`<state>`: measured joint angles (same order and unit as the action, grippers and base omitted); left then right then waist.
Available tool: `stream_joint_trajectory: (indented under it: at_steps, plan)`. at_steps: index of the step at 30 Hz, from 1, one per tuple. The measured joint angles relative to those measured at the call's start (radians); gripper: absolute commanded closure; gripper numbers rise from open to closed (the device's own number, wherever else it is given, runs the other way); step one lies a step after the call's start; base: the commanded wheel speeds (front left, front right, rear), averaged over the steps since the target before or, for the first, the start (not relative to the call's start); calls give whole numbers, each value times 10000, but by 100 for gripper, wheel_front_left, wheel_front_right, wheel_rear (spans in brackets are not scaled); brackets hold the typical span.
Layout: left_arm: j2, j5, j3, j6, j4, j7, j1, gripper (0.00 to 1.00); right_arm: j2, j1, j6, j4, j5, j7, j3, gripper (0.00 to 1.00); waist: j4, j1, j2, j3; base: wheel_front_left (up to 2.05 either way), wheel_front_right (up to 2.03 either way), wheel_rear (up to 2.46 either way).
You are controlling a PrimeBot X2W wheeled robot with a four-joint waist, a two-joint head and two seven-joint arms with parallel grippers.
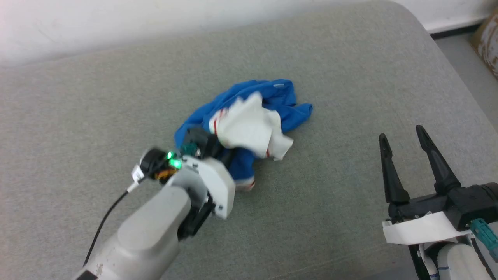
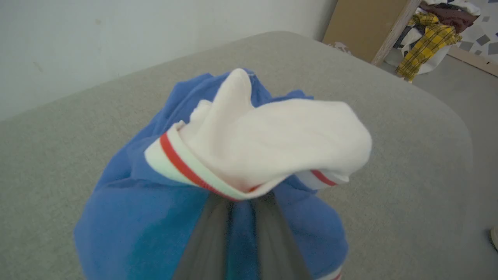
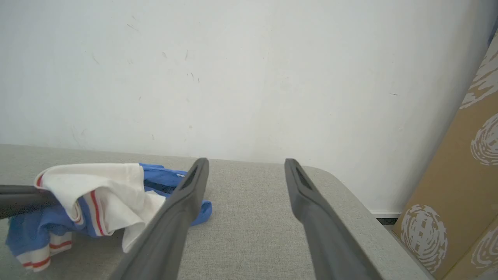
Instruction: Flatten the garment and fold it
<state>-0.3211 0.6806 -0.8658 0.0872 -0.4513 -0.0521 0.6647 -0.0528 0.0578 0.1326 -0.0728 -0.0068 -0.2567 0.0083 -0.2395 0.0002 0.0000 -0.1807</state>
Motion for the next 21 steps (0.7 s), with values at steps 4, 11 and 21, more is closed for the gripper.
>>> stream_joint_trajectory:
  at_steps: [4, 11, 21]
  plan:
    - [54, -40, -313, -153, -1057, 35, -250, 0, -2, 27, 0, 77, 2, -4, -40, 0, -130, 1, 0, -325, 0, 0, 0]
    - [372, 40, -10, -150, -1465, -1083, -251, 0, -2, 10, 2, 357, -117, -4, -6, 0, 189, 0, 0, -289, 0, 0, 0]
    - [-430, 276, 1962, 779, 307, -2038, -1148, 0, 0, -427, 2, 629, -397, 2, -90, 0, 1114, -3, -1, 611, 0, 0, 0]
